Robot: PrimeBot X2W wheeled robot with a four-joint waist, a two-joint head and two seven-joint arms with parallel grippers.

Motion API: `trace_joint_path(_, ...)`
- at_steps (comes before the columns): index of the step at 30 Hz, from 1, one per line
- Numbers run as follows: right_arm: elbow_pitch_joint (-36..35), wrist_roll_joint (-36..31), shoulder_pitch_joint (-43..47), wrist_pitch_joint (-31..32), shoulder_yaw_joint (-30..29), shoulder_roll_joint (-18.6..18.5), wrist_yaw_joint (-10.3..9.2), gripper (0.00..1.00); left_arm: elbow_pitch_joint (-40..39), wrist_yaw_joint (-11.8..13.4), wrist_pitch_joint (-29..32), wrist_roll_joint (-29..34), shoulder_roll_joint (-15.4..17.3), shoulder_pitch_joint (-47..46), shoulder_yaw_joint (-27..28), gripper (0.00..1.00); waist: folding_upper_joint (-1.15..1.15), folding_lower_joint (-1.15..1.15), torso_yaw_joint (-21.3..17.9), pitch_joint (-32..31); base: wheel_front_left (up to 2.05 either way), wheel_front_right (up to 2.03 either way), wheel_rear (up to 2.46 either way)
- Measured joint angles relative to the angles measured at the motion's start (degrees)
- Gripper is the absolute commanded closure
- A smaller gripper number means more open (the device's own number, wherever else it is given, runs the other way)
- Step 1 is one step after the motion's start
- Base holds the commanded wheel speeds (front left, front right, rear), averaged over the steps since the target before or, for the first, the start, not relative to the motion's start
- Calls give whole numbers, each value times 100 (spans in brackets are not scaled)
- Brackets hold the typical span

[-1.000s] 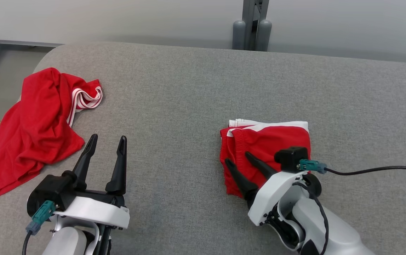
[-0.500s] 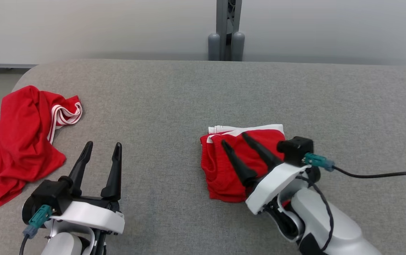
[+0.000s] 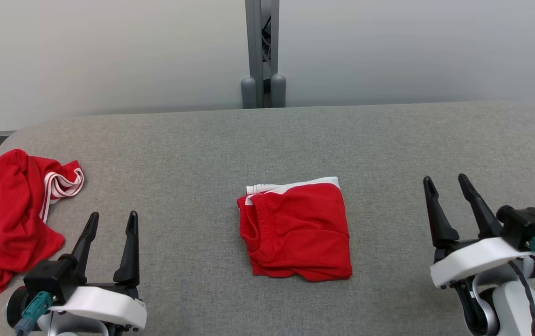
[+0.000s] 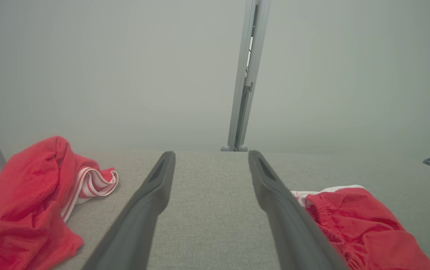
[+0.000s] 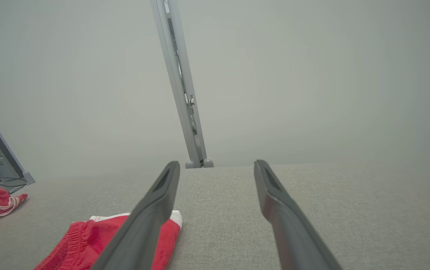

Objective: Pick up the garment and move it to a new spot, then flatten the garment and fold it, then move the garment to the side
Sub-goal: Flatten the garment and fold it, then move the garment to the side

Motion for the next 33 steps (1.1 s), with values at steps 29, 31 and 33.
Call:
trace_joint_path(29,-2482,-517,2090,1411,-680,196,0,0,-569,361,402,-26,238,619,-20,0,0,0,-131,-191,0,0,0)
trace_joint_path(31,-2464,-523,2076,1434,-682,196,0,0,-575,379,420,-26,235,618,-41,0,0,0,-109,-188,0,0,0)
trace_joint_path(33,-2397,-578,2018,1467,-670,196,0,0,-591,380,427,-16,232,608,-86,0,0,0,-31,-189,0,0,0)
